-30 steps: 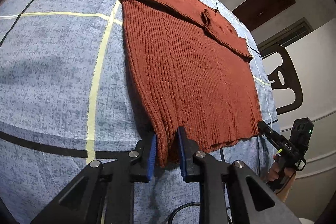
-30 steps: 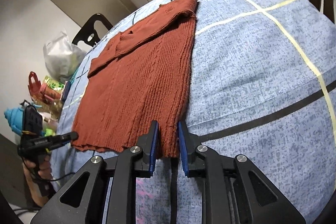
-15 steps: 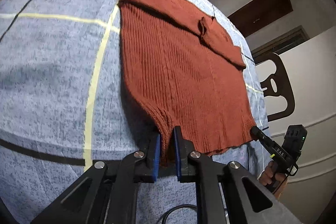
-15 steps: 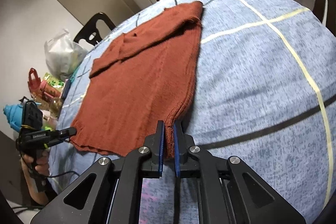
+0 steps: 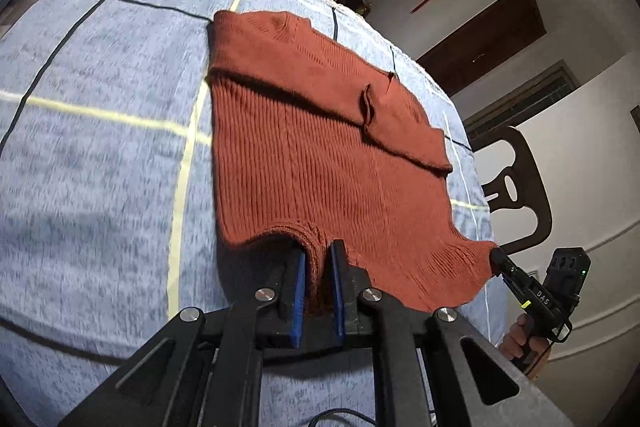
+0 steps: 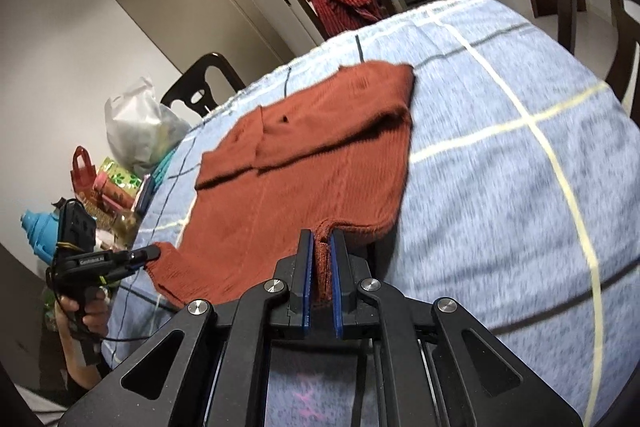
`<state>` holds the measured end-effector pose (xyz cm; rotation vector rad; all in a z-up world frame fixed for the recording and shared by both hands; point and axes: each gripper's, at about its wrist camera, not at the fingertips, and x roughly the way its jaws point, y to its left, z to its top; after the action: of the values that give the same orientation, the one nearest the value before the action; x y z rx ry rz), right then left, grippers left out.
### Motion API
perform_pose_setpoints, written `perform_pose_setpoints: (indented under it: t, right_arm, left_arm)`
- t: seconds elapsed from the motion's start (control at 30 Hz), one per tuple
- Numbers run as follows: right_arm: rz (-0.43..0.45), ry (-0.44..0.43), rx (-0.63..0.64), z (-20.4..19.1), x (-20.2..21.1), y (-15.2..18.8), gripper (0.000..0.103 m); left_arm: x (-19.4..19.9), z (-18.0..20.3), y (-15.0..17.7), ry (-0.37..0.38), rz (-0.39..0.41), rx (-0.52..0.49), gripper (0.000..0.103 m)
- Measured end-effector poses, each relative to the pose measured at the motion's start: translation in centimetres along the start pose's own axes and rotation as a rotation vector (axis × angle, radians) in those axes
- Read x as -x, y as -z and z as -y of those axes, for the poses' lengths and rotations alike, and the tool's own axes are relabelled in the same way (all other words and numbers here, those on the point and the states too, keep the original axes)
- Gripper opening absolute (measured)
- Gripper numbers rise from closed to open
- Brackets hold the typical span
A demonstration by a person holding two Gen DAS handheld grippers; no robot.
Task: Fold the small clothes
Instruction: 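Close the left gripper on the hem while the right gripper grasps the hem beside it, then lift the hem with both grippers and fold it up toward the collar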
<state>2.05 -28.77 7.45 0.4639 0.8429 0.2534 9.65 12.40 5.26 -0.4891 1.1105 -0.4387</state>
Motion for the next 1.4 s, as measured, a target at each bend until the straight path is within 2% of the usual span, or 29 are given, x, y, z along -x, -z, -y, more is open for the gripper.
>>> perform_pose_setpoints:
  t: [0.13, 0.53, 0.77, 0.87, 0.9, 0.93, 0.97, 1.03, 1.2, 1.27, 1.33, 1.4]
  right_arm:
    - [0.019, 0.004, 0.029, -0.6, -0.3, -1.7, 0.008]
    - [0.063, -0.011, 0.038, -1.2, -2.1, -5.9, 0.008]
    - [0.046, -0.017, 0.033, -1.2, -2.8, -5.5, 0.008]
    - [0.046, -0.022, 0.026, -0.9, -2.7, -5.0, 0.008]
    - [0.045, -0.023, 0.023, -0.8, -2.7, -4.8, 0.008]
    - [0.045, -0.017, 0.022, -0.6, -2.7, -4.6, 0.008]
    - [0.045, -0.010, 0.021, -0.6, -2.7, -4.4, 0.008]
    - [0.038, -0.012, 0.018, -0.4, -2.7, -3.9, 0.008]
    - [0.041, -0.008, 0.016, -0.1, -2.3, -3.4, 0.008]
    - [0.042, -0.008, 0.015, 0.0, -2.2, -3.3, 0.008]
    - [0.044, -0.010, 0.012, 0.1, -2.0, -3.1, 0.008]
    - [0.047, -0.010, 0.009, 0.2, -2.0, -3.0, 0.008]
  left_arm:
    - [-0.2, -0.2, -1.0, 0.016, -0.001, 0.010, 0.014]
    - [-0.3, -0.5, -5.2, 0.018, 0.082, 0.038, 0.010]
    - [-1.3, -0.8, -3.7, -0.013, -0.009, 0.023, 0.010]
    - [-1.7, -1.2, -1.9, -0.071, -0.056, 0.012, 0.011]
    - [-1.7, -1.3, -1.4, -0.086, -0.070, 0.007, 0.013]
    - [-1.7, -1.5, -0.9, -0.094, -0.081, 0.014, 0.020]
    - [-1.8, -1.8, -0.4, -0.099, -0.096, 0.026, 0.033]
    - [-1.7, -2.2, 0.4, -0.106, -0.109, 0.036, 0.043]
    - [-1.6, -2.3, 2.7, -0.123, -0.123, 0.033, 0.047]
    - [-1.4, -1.7, 3.3, -0.122, -0.127, 0.020, 0.058]
    - [-1.6, -1.2, 3.8, -0.097, -0.146, 0.018, 0.062]
    - [-1.8, -0.6, 4.2, -0.118, -0.129, 0.002, 0.063]
